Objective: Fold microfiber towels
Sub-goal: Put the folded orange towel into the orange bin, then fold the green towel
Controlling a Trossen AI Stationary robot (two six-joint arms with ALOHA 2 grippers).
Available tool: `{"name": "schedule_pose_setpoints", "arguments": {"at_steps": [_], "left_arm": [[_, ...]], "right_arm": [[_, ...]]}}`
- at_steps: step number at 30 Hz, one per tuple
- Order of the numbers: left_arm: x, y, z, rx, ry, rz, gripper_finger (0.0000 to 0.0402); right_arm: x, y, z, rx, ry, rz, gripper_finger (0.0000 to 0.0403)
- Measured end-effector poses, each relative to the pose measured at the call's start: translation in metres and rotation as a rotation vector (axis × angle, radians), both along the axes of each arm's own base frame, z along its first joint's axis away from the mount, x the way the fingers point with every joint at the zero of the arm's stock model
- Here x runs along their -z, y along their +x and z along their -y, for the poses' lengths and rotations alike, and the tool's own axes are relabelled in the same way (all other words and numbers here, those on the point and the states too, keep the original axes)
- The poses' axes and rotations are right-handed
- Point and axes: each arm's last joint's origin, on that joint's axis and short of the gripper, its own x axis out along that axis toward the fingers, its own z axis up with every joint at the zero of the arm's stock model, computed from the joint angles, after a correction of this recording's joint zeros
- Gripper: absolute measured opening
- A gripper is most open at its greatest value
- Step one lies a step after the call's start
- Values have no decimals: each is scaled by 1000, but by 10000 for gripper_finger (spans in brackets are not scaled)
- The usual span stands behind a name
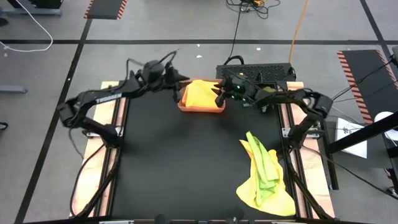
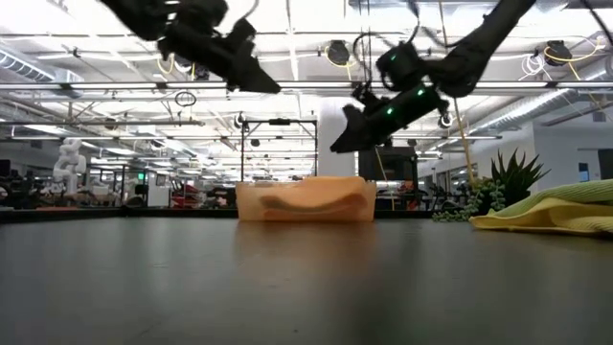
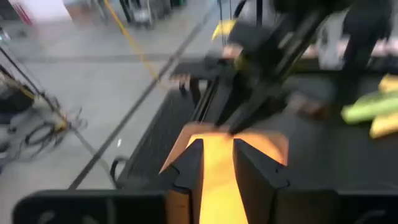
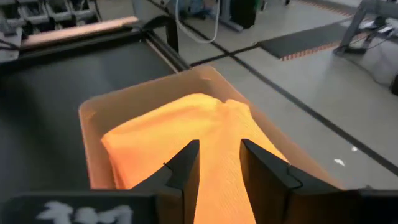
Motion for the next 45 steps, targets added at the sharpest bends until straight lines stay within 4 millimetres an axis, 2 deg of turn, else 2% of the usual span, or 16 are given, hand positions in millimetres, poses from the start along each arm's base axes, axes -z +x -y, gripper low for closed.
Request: {"name": "schedule_pose_setpoints", "arguments": {"at_steps": [7,11,14,19,23,27,31,37,42,45], "left_arm": [[28,-17,38,60,5,147,65],[40,-17,49,96,-2,141,61],[41,-15,53,108,0,136,62],[40,-14,55,120,10,140,62],[36,-15,57,121,12,160,62],[31,-17,62,133,17,176,62],[27,-20,66,145,16,176,63],[28,-18,75,163,-49,173,63],[28,-8,99,254,-88,188,63],[27,-3,120,286,-39,187,63]], "right_arm": [[33,15,32,41,65,-100,61],[52,14,39,62,119,-172,46],[54,14,39,67,131,-190,41],[43,10,37,67,132,-187,41],[5,7,29,54,71,-109,41],[-31,-1,11,9,7,-81,41],[-56,-17,-21,-74,-84,-50,41],[-65,-52,-82,-214,-148,-16,41],[-54,-66,-128,-219,-32,-272,41],[-49,-68,-148,-231,38,-321,41]]}}
